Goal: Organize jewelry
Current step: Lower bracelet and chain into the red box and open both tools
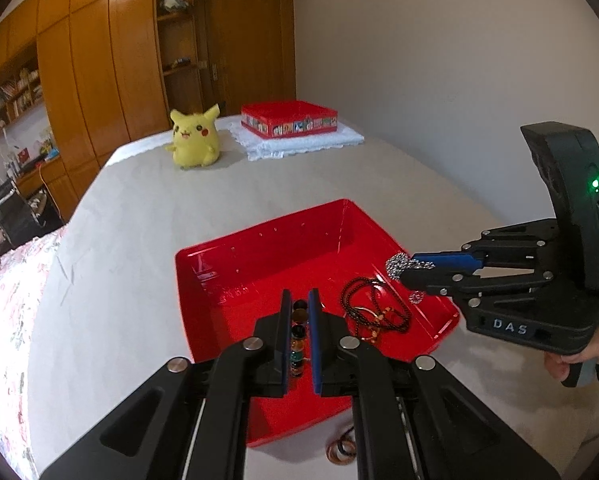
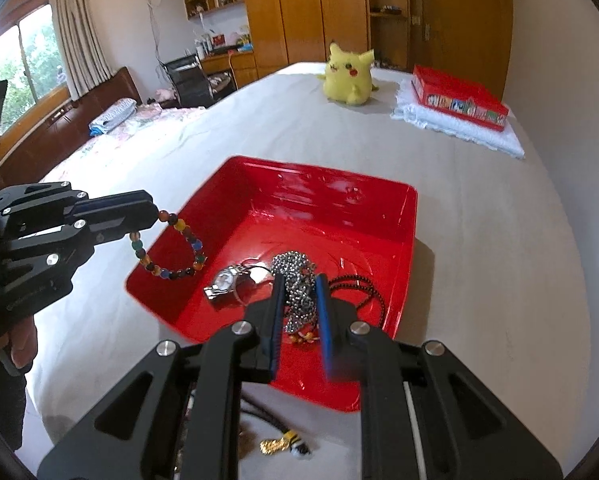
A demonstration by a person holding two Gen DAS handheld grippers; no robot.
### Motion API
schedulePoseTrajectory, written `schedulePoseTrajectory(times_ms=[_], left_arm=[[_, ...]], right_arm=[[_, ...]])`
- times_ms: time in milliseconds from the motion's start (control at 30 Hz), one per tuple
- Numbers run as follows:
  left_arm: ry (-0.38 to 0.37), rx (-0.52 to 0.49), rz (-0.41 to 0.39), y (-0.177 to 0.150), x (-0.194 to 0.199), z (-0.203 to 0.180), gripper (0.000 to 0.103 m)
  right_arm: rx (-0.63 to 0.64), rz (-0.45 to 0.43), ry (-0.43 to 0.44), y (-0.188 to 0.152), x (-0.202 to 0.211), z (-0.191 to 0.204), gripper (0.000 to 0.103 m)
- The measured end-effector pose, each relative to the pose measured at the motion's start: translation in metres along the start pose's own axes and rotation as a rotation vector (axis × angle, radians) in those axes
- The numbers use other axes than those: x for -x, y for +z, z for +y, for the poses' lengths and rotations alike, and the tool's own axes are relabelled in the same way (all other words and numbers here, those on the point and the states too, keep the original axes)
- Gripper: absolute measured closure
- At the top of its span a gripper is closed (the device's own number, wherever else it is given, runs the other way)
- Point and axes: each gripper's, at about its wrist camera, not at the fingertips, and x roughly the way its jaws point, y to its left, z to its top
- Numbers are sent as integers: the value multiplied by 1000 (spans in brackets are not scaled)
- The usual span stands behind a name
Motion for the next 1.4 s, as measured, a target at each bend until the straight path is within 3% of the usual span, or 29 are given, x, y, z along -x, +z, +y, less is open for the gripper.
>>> schedulePoseTrajectory(times_ms=[367, 967, 1100, 1233, 1400], left_arm=[[-45, 35, 99, 1, -67, 2, 96], [-48, 29, 151, -13, -96, -5, 95], [-30, 28, 150, -14, -96, -4, 87], [-25, 33, 156, -17, -96, -1, 86], [-11, 42, 150, -24, -86, 2, 72]], right_arm=[[-35, 111, -16, 0, -61, -19, 89], [-28, 172, -37, -4, -88, -22, 86], [-35, 169, -36, -5, -87, -22, 86], [-41, 160, -34, -5, -84, -23, 86], [-48, 139, -30, -6, -71, -23, 86]])
